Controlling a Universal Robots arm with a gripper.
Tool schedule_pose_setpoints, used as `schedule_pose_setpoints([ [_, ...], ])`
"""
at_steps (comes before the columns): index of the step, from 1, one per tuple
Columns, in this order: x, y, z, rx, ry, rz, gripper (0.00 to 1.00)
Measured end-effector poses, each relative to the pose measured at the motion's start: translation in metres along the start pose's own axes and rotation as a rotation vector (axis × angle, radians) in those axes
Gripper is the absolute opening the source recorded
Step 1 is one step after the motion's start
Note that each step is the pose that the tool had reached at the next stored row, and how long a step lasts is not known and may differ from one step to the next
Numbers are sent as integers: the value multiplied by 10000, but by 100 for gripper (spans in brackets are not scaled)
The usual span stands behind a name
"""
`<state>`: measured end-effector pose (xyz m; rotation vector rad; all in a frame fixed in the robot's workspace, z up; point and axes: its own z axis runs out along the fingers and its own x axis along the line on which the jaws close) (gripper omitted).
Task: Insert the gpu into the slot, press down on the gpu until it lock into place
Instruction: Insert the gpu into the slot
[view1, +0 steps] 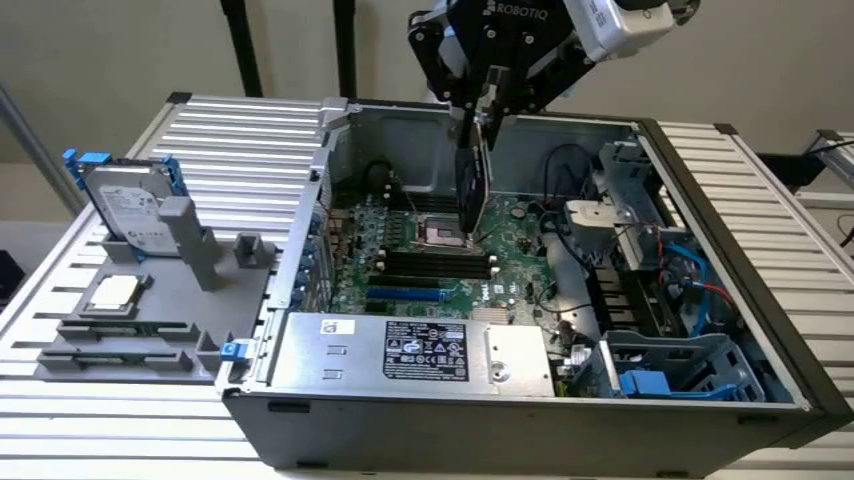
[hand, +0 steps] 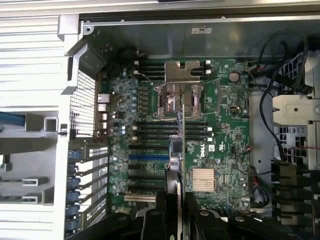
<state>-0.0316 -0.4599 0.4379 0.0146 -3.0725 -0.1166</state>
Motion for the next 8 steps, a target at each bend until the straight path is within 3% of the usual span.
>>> schedule_pose_setpoints([
  [8,0,0,3,97,110,-1448,26],
])
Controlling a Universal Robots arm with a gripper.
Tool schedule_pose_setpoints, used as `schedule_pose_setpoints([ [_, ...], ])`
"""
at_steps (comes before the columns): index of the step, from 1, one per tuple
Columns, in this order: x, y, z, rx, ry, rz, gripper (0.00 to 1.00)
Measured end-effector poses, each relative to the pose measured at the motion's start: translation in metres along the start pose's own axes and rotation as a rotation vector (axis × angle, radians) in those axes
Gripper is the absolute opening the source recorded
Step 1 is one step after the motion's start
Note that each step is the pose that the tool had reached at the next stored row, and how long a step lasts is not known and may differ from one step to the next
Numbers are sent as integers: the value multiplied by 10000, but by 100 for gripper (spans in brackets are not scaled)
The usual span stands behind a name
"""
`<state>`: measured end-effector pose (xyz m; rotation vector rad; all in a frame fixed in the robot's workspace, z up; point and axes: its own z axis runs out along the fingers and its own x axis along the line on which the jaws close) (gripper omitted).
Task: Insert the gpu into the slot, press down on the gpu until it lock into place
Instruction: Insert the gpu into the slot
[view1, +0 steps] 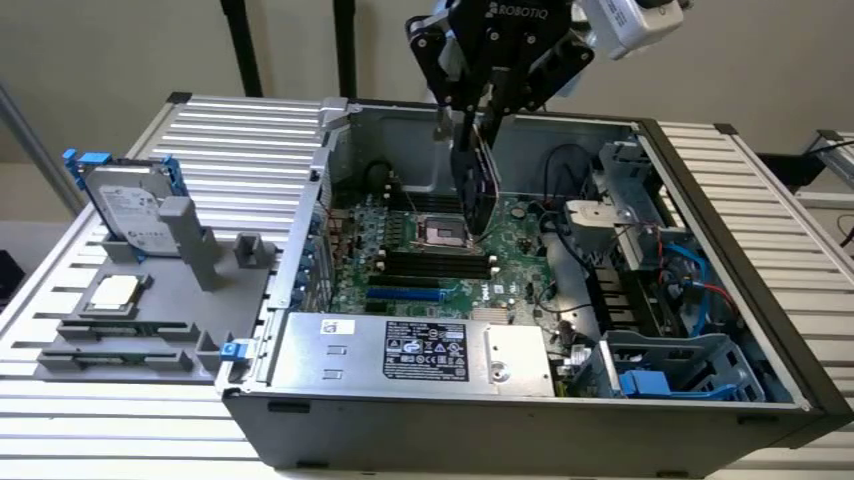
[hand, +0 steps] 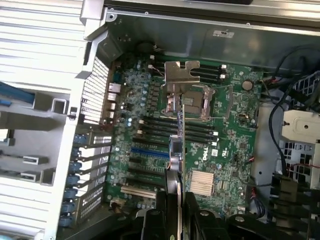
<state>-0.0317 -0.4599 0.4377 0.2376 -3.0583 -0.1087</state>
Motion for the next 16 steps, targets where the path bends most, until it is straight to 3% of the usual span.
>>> schedule_pose_setpoints([
  [11,-1,-1,12,132,135,-1996,26],
  [16,-2,-2,24,195,139,-2909,26],
])
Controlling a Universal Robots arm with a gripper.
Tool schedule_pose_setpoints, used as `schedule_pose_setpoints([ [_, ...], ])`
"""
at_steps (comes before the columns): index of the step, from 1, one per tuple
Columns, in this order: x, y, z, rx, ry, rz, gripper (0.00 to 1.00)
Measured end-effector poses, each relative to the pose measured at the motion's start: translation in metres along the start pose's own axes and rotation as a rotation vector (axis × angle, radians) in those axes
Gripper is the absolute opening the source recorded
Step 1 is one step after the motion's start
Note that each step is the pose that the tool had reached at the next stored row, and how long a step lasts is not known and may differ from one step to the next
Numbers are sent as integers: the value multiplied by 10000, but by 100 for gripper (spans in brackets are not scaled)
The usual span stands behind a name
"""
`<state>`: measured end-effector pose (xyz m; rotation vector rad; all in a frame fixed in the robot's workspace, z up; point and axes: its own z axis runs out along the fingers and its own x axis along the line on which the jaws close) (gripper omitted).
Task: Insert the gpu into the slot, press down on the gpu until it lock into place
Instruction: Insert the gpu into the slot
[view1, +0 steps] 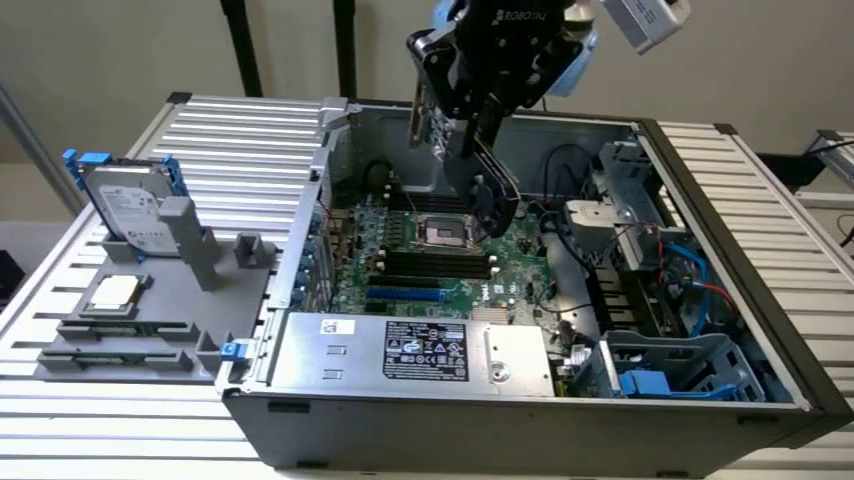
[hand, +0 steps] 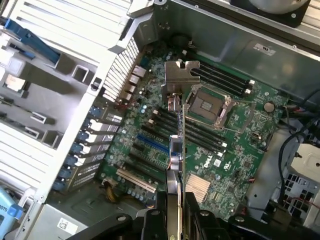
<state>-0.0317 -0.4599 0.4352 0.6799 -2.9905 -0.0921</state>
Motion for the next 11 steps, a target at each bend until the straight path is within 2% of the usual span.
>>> schedule_pose_setpoints([
  [3,-1,-1,7,57,-56,-469,26],
  [7,-1,-1,15,131,-192,-1039,26],
  [9,-2,-2,20,122,-286,-1295,26],
  [11,-2,-2,23,83,-370,-1549,26],
])
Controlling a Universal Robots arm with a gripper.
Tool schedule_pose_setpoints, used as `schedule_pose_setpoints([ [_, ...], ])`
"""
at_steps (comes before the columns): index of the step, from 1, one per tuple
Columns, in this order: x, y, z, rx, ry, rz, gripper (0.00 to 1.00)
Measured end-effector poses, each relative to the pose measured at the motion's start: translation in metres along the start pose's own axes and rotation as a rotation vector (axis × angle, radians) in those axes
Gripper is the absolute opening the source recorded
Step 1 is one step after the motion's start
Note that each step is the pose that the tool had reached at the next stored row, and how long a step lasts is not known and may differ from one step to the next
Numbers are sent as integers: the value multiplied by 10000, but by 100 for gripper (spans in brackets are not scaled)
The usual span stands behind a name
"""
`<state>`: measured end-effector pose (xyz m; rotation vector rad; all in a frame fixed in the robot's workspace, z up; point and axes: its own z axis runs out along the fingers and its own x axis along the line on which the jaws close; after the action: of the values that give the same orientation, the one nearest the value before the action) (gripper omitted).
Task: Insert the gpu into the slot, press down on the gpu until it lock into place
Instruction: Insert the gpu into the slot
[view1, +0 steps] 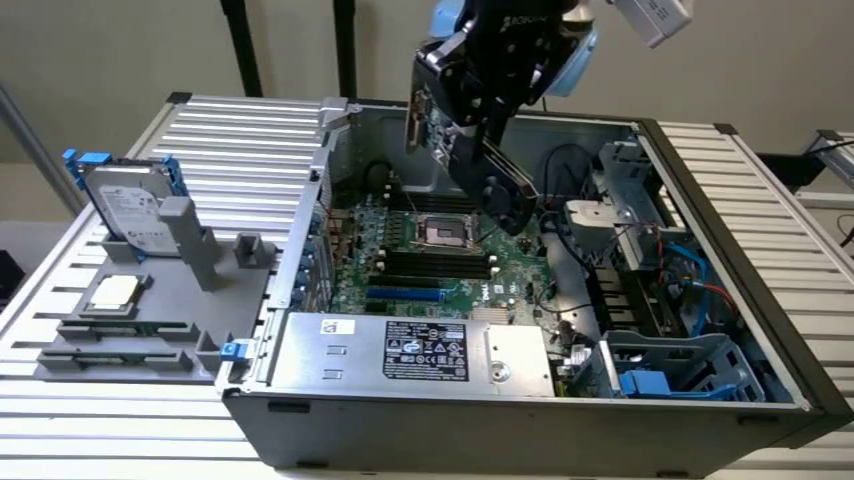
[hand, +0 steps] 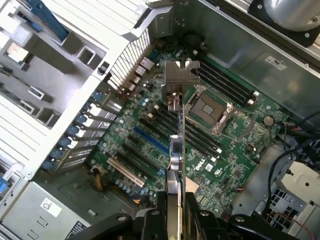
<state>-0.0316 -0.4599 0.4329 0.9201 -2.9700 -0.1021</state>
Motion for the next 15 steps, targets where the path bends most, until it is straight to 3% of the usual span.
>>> schedule_pose_setpoints([
  [4,1,0,6,-116,-178,-505,26],
  [8,1,0,12,-208,-301,-1053,26],
  [10,0,-1,17,-210,-325,-1396,26],
  [15,1,-2,28,-149,-340,-2317,26],
])
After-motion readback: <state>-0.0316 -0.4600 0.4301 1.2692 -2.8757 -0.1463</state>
